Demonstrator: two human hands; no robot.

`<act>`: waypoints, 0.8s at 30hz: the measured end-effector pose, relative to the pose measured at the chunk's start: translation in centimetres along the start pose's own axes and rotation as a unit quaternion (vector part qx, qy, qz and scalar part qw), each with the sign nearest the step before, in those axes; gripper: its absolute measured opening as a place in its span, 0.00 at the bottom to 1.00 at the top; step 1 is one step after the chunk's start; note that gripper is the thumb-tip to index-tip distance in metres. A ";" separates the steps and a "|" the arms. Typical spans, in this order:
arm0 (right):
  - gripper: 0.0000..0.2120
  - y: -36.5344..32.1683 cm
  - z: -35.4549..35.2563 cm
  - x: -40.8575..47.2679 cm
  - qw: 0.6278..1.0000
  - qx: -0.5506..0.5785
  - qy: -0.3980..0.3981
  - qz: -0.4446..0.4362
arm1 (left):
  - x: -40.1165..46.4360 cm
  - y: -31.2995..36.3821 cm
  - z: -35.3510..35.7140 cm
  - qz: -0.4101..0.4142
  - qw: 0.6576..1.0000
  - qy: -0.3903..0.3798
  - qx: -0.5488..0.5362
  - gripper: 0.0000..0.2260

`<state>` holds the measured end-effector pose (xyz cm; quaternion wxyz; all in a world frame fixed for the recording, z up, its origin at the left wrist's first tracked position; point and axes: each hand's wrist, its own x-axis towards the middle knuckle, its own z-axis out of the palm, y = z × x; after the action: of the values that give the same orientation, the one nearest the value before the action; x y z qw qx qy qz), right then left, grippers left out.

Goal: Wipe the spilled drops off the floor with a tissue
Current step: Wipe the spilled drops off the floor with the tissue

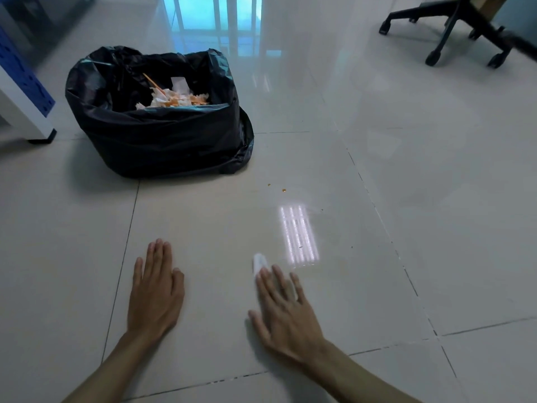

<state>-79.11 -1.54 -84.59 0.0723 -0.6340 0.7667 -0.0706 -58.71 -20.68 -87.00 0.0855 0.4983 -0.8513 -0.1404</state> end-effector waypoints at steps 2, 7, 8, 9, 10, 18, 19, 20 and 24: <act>0.33 -0.5 0.3 -0.8 1.000 0.004 -0.016 -0.021 | 0.0 0.0 0.0 -0.002 1.000 0.003 -0.002 0.29; 0.33 5.1 -1.0 -1.2 0.998 -0.048 -0.030 0.032 | -0.1 0.0 0.0 -0.001 1.000 -0.002 -0.004 0.29; 0.34 6.8 -1.4 -1.2 0.995 -0.055 -0.045 0.074 | 0.0 0.1 -0.1 -0.004 1.000 -0.003 -0.006 0.29; 0.36 8.5 -1.8 -1.3 0.990 -0.064 -0.054 0.116 | 0.0 0.1 -0.1 -0.006 1.000 -0.004 -0.006 0.29; 0.38 10.3 -2.3 -1.5 0.984 -0.070 -0.055 0.153 | 0.0 0.2 -0.1 -0.007 1.000 -0.004 -0.005 0.29; 0.46 12.7 -4.3 2.0 0.958 -0.031 -0.069 0.275 | 0.2 0.5 0.0 -0.005 1.000 0.010 0.016 0.30; 0.47 12.0 -4.2 3.3 0.961 -0.024 -0.067 0.267 | 0.2 0.5 0.0 -0.005 1.000 0.010 0.017 0.30; 0.46 11.2 -4.0 4.6 0.965 -0.021 -0.065 0.252 | 0.2 0.4 0.1 -0.005 1.000 0.008 0.019 0.30; 0.42 6.5 -2.8 9.4 0.983 0.006 -0.073 0.166 | 0.0 0.2 0.1 -0.012 1.000 0.001 0.021 0.30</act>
<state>-87.69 -9.52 -83.39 0.1425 -0.5011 0.8534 -0.0156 -58.96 -20.58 -87.03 0.0740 0.5101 -0.8480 -0.1231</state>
